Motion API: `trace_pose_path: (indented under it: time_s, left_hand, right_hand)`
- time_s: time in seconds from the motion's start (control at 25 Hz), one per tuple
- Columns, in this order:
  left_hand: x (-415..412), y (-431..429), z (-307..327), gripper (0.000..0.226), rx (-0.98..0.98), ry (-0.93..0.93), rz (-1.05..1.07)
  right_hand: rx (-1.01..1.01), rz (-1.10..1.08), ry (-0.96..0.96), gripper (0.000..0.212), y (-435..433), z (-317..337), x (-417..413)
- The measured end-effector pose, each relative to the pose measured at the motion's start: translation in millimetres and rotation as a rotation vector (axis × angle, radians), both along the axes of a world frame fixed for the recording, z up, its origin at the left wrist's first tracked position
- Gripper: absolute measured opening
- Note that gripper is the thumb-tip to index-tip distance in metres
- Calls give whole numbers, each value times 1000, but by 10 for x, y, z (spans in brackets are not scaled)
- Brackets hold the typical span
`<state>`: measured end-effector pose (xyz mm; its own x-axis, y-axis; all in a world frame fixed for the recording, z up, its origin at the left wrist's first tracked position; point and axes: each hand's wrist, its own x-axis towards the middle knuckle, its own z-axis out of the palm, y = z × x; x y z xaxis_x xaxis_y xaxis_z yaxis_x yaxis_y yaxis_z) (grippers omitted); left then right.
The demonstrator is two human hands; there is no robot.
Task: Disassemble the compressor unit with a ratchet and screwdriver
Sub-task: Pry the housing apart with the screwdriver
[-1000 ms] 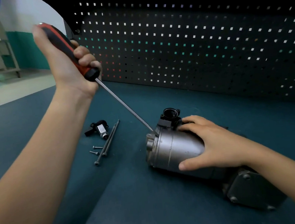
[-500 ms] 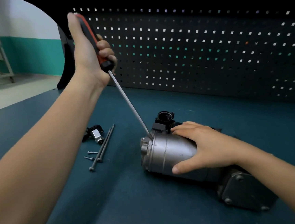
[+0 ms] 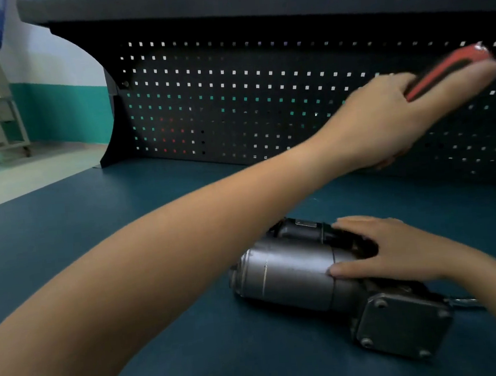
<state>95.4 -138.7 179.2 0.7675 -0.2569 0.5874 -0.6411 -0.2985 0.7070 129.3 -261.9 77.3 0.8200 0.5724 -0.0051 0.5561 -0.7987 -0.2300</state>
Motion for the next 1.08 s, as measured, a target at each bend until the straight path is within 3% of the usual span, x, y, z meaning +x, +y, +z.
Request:
trace_pose_path:
  time_s: [0.16, 0.28, 0.44, 0.52, 0.68, 0.84, 1.0, 1.08]
  left_hand:
    - [1, -105, -56, 43, 97, 16, -23]
    - [-6, -260, -206, 42, 273, -14, -1]
    - [-60, -407, -431, 38, 500, -51, -24]
    - [-69, -269, -268, 33, 367, -52, -10]
    - [37, 592, 329, 17, -208, -119, 197]
    - [156, 1249, 327, 39, -652, 53, 344]
    - [321, 1365, 200, 44, -815, 118, 282]
    - [409, 1356, 183, 44, -812, 147, 263]
  right_hand:
    - [245, -61, 213, 90, -276, -129, -8]
    - [307, -46, 189, 92, -276, -193, 34]
    - [350, -2, 186, 73, -286, -236, 65]
    - [336, -26, 166, 66, -301, -255, 84]
    - [309, -40, 124, 59, -304, -250, 81]
    - [261, -56, 93, 58, -288, -185, 27]
    - [-5, 19, -176, 80, -140, -32, -110]
    - [20, 110, -126, 96, 68, 83, -245]
